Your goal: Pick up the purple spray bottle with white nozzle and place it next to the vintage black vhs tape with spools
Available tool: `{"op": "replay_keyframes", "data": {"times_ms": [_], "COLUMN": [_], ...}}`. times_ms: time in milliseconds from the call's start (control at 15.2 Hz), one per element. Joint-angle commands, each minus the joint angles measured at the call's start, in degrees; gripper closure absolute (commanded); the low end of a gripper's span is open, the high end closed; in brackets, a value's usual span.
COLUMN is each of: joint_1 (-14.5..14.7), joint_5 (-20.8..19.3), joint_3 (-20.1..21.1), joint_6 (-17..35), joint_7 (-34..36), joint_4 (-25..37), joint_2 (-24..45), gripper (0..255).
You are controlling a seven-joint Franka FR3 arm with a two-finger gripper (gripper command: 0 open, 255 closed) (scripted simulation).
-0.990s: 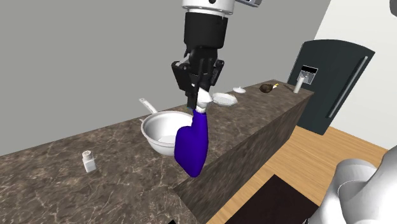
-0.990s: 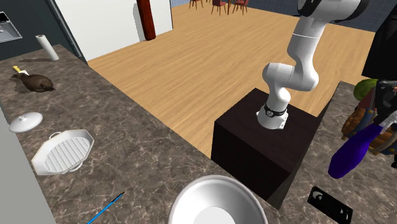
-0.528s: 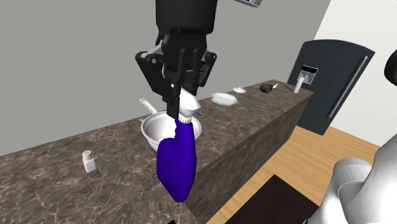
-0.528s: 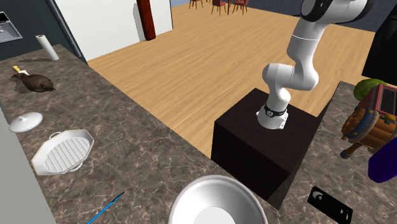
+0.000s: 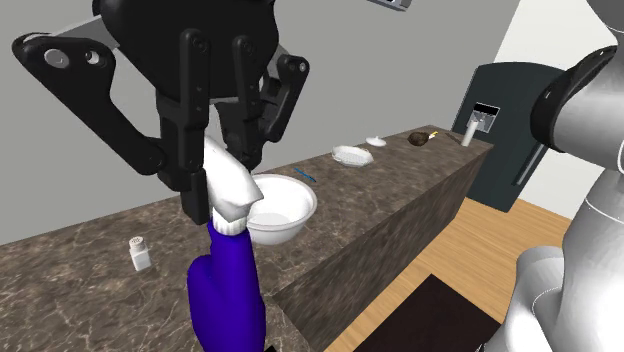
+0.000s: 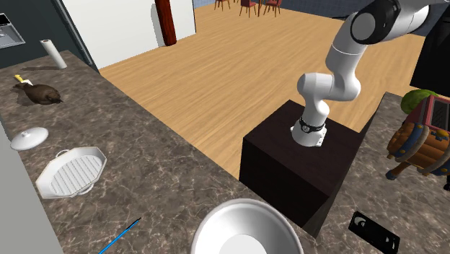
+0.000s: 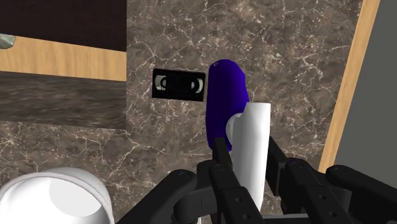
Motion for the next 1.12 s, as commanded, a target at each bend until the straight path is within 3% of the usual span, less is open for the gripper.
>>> {"op": "replay_keyframes", "data": {"times_ms": [0, 462, 1056], "joint_1": [2.7, -0.4, -1.9], "joint_5": [-2.4, 1.4, 4.0], "joint_3": [1.2, 0.1, -0.8], "joint_6": [-1.9, 6.2, 14.6], "joint_7": [2.8, 0.7, -1.1], "joint_4": [5.0, -7.9, -20.0], "joint_2": [3.7, -2.1, -6.6], "gripper": [255, 255, 255]}}
